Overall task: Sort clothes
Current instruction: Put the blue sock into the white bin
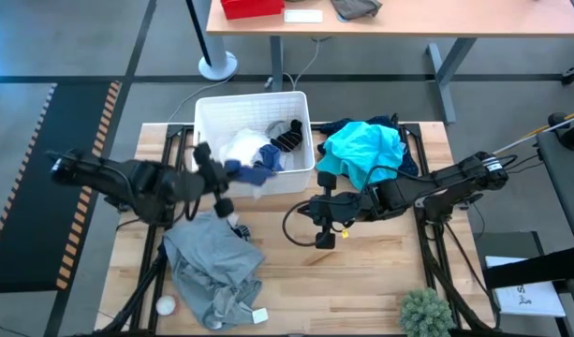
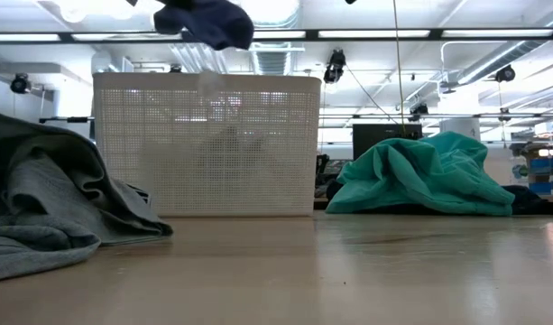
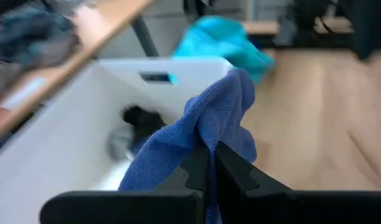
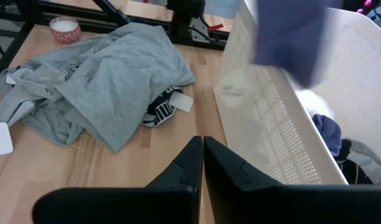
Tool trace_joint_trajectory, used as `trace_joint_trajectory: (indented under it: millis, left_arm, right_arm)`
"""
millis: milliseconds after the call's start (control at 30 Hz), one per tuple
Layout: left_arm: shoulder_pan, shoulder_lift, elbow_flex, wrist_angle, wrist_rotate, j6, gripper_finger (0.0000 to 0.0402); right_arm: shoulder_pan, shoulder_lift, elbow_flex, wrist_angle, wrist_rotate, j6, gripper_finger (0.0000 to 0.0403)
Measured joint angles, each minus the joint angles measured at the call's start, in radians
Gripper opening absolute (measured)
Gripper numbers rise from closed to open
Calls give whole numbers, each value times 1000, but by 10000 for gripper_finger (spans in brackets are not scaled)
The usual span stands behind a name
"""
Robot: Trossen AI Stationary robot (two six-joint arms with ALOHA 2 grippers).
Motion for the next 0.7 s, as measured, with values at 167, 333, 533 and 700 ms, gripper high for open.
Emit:
trace_joint_trajectory:
  millis: [167,333,533,700]
  left_arm:
    - [157,-51,0,58,1,103,0]
    - [359,-66,0,56,214,153,0]
    - [543,-20,0,51,403,180,3]
    - [594,36,0,43,414,226,41]
  right_arm:
    - [0,-1,0,0,0,-3,0]
    - [0,-1,0,0,0,-7,0]
    - [0,-1,0,-2,0,-8,0]
    - [0,-1,0,-8,0,-8,0]
